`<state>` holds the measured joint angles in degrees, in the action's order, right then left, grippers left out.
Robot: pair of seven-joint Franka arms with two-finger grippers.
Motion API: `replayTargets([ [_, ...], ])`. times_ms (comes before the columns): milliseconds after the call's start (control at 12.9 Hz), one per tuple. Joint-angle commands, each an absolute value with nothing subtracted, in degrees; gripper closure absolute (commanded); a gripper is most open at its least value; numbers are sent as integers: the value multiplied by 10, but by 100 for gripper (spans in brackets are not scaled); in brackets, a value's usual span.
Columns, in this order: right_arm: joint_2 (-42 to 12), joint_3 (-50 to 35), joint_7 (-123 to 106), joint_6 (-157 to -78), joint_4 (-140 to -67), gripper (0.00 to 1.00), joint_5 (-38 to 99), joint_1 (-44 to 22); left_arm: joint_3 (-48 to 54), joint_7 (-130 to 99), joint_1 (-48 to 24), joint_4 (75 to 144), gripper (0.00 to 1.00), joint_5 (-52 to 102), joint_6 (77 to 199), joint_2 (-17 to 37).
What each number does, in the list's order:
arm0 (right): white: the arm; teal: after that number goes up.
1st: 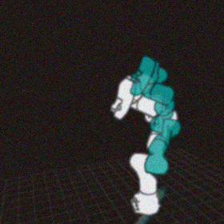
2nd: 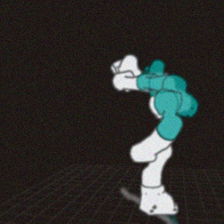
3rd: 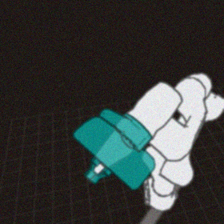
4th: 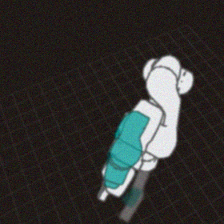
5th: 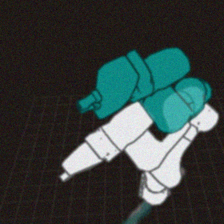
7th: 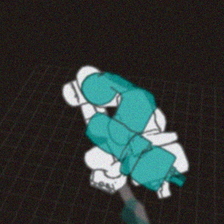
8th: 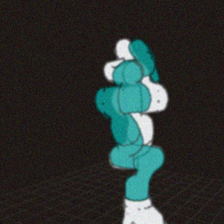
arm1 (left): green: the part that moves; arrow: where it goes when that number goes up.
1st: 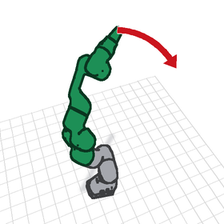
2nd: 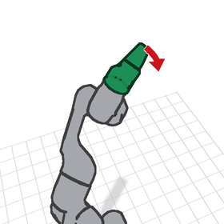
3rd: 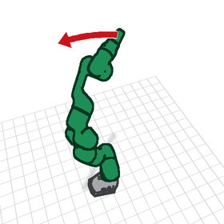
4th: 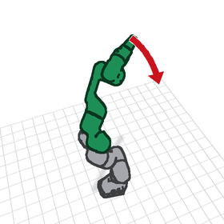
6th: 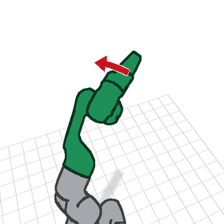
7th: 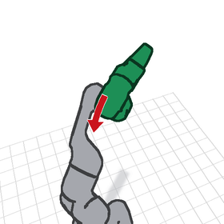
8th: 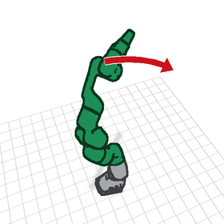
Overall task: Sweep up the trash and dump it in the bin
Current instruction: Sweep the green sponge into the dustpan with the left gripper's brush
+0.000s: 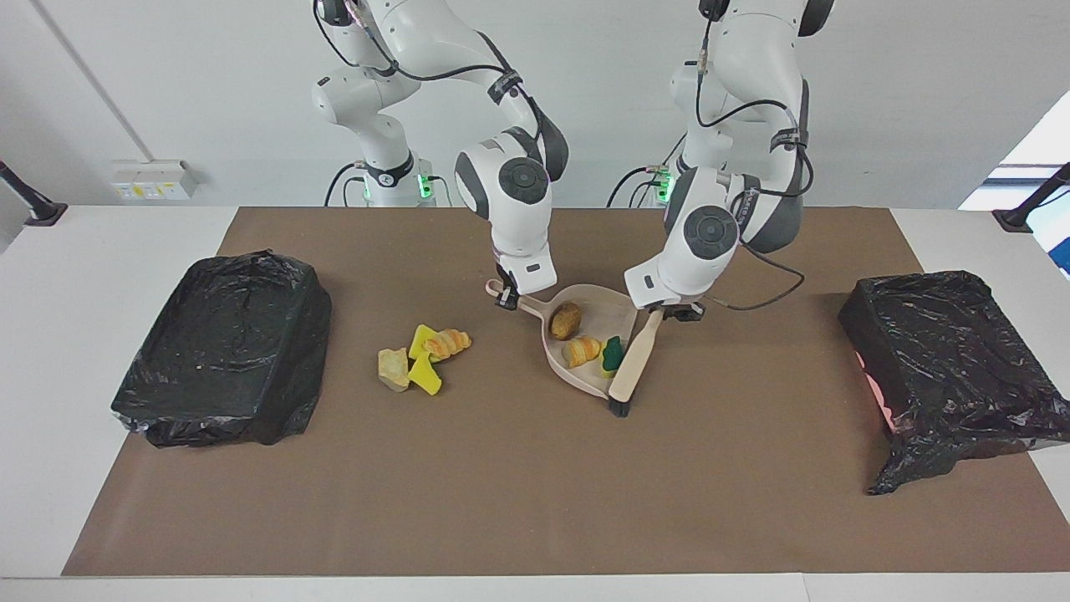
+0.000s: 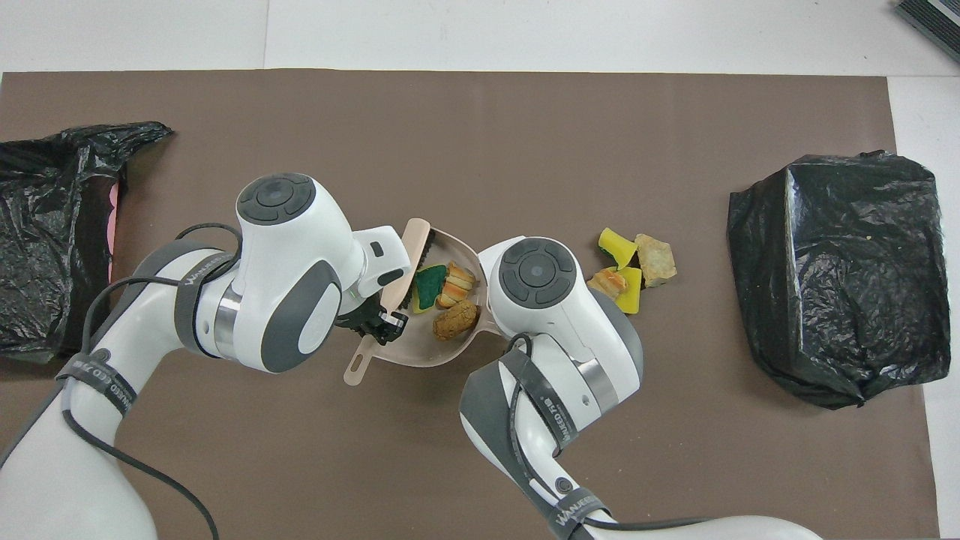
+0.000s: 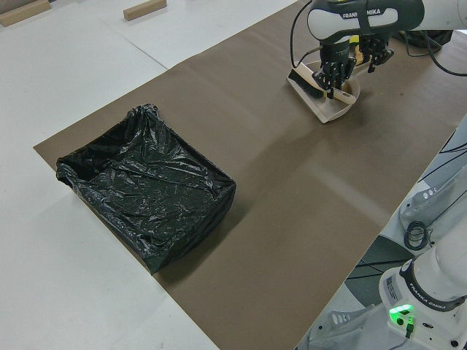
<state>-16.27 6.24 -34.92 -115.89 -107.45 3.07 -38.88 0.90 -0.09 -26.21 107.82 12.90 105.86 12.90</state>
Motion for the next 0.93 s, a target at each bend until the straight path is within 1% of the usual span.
replayTargets([
  [0, -163, 60, -330, -1181, -1089, 100, 32, -388, -3, -32, -265, 1102, 100, 140, 1055, 91],
  [232, -163, 61, -333, -1177, -1088, 100, 32, -382, -5, -61, -258, 1105, 100, 133, 1053, 58],
  [464, -158, 62, -328, -1180, -1081, 100, 30, -375, -5, -131, -264, 1113, 100, 120, 1023, 42],
  [619, -144, 62, -334, -1177, -1078, 100, 29, -358, -4, -146, -269, 1123, 100, 117, 1018, 27],
  [851, -113, 63, -337, -1172, -1076, 100, 28, -327, 1, -176, -276, 1159, 100, 116, 1004, -25],
])
